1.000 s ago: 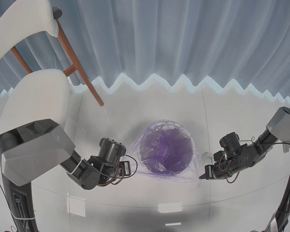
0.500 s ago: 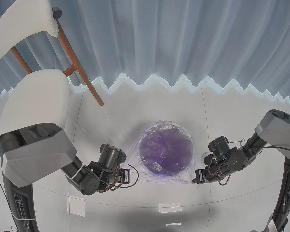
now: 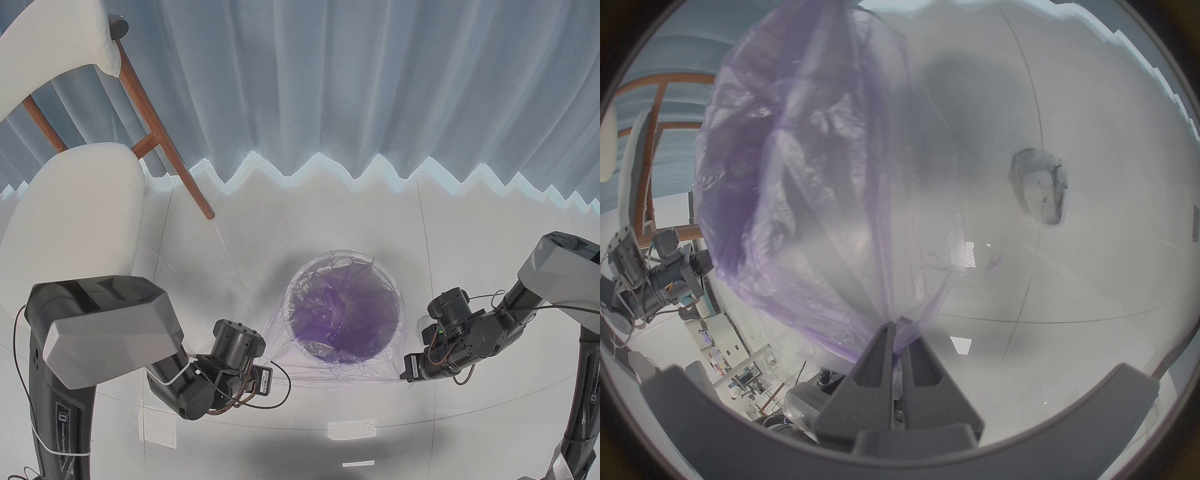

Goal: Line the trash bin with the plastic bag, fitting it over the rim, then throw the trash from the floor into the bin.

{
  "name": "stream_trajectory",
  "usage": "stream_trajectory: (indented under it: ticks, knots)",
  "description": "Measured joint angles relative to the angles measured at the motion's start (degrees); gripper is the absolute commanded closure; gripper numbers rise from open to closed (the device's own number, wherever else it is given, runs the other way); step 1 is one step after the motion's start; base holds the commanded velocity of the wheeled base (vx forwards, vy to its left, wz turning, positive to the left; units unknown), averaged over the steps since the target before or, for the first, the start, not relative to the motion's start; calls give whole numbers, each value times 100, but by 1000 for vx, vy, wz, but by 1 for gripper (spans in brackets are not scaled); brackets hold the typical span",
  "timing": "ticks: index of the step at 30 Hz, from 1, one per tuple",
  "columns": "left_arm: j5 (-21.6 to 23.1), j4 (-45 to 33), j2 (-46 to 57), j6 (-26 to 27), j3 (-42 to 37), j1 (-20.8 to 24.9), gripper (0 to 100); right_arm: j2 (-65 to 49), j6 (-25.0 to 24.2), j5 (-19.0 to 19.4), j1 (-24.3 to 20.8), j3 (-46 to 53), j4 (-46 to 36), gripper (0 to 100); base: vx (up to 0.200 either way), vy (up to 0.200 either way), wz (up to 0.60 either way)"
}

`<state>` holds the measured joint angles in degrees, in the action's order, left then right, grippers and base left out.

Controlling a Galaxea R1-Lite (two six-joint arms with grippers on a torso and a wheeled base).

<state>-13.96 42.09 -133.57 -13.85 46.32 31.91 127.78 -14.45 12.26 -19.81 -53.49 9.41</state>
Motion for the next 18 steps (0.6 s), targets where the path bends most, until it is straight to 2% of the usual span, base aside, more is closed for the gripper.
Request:
stream_trajectory:
  ticks: [7,13,18]
  knots:
    - [15,66,-102,-29,11,-118,100,166,0,-211,112,-91,299,100,0,0,0]
    - [17,517,-111,-71,43,-182,100,193,-16,-244,154,-116,372,100,0,0,0]
    - [15,840,-107,-76,9,-221,100,185,-24,-244,239,-89,745,100,0,0,0]
